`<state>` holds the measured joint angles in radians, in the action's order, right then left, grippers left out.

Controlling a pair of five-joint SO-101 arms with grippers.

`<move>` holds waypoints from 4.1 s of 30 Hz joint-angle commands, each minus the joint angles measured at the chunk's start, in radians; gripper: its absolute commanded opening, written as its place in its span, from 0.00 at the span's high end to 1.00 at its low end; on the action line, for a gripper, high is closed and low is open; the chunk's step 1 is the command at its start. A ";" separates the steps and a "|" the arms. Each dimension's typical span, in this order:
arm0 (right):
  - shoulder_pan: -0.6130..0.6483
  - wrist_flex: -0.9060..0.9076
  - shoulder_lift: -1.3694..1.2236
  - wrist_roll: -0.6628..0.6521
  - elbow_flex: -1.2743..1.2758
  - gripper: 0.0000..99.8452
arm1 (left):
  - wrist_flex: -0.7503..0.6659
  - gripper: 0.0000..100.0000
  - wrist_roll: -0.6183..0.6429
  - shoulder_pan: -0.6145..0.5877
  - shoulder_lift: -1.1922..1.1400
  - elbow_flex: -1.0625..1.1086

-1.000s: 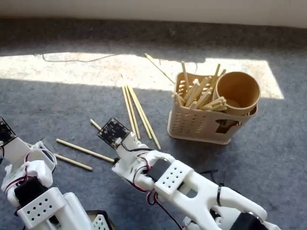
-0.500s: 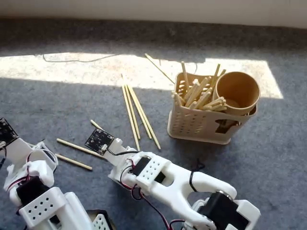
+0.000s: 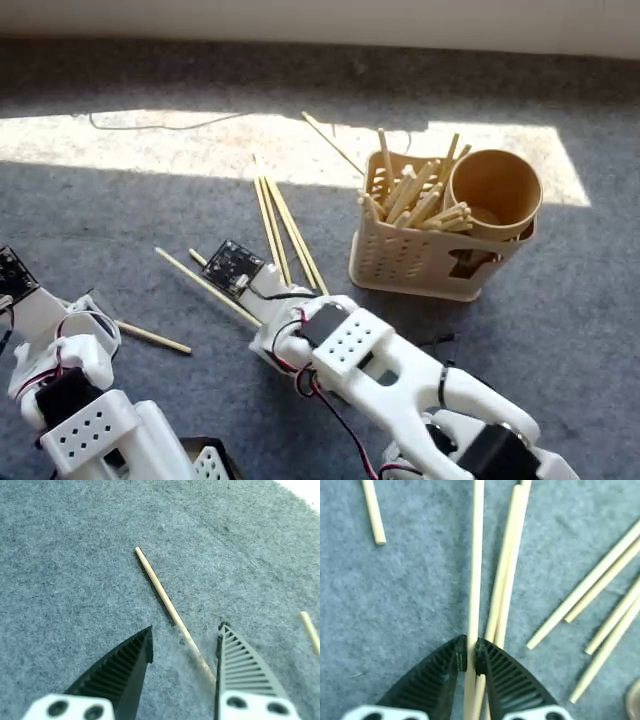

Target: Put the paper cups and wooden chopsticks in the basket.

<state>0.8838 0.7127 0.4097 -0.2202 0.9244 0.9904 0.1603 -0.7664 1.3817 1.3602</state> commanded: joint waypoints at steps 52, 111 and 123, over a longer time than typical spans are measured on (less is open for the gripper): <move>-0.102 -0.397 -0.170 -0.003 0.085 0.81 | -0.018 0.79 0.003 -0.008 0.015 -0.007; -0.430 -0.188 0.937 -0.003 -0.303 1.00 | -0.021 0.79 0.002 -0.015 0.015 0.013; -0.541 -0.802 0.934 -0.005 -0.004 1.00 | -0.021 0.79 0.002 -0.012 0.015 0.013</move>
<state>0.3529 0.0913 1.3349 -0.2279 0.8493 0.9889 0.1603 -0.7679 1.3878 1.3755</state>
